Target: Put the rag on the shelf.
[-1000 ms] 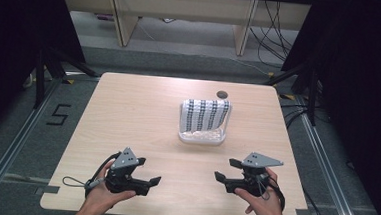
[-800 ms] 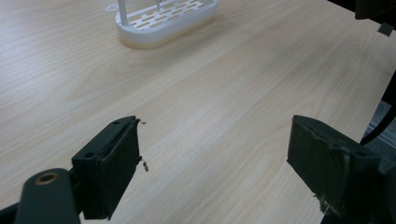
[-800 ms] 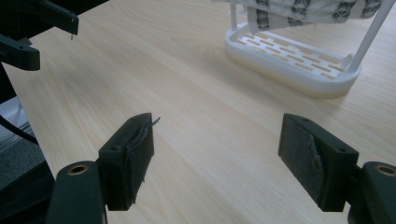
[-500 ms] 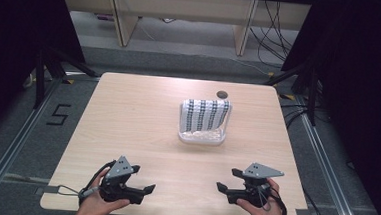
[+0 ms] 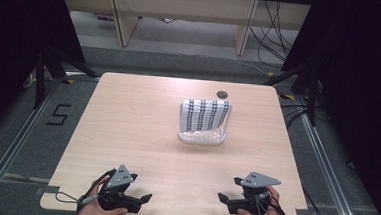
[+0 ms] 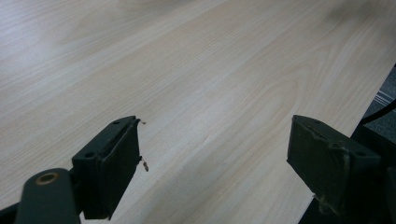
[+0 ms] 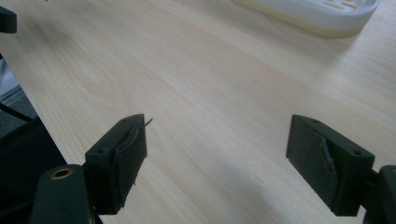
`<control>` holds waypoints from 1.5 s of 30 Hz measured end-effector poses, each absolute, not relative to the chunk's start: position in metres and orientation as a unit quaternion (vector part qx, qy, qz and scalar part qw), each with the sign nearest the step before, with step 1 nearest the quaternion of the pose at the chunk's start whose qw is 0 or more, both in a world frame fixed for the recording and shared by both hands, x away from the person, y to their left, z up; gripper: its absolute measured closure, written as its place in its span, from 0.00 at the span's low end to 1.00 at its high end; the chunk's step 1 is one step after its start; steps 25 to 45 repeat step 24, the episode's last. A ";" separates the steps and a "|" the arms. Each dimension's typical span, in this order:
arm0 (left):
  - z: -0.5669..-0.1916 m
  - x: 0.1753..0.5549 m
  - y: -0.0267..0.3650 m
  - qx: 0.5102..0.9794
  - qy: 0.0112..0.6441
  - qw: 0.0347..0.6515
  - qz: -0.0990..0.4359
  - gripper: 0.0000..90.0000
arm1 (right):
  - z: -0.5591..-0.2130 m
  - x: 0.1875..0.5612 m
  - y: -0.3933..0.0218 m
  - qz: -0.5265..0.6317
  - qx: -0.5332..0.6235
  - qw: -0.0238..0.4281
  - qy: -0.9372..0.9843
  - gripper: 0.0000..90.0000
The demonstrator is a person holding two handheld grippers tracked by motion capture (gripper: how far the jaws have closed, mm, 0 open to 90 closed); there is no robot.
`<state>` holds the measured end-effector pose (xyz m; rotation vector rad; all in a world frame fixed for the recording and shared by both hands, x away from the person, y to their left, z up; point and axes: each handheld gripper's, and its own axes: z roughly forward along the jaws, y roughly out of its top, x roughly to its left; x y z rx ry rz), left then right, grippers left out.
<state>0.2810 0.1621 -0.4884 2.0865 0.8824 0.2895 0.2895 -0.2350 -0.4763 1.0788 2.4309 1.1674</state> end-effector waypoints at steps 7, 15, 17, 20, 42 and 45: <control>-0.490 0.281 0.161 0.831 0.349 0.418 0.116 0.18 | -0.480 0.287 -0.238 0.391 0.377 0.114 0.832 0.24; -0.492 0.281 0.160 0.828 0.357 0.417 0.114 0.18 | -0.480 0.288 -0.240 0.390 0.376 0.122 0.831 0.24; -0.492 0.283 0.161 0.831 0.355 0.413 0.117 0.18 | -0.481 0.288 -0.240 0.394 0.376 0.121 0.830 0.24; -0.492 0.283 0.162 0.832 0.354 0.412 0.116 0.18 | -0.481 0.290 -0.240 0.395 0.372 0.106 0.834 0.24; -0.492 0.283 0.162 0.832 0.354 0.411 0.115 0.18 | -0.482 0.290 -0.240 0.394 0.369 0.106 0.835 0.24; -0.492 0.283 0.162 0.832 0.354 0.411 0.115 0.18 | -0.482 0.290 -0.240 0.394 0.369 0.106 0.835 0.24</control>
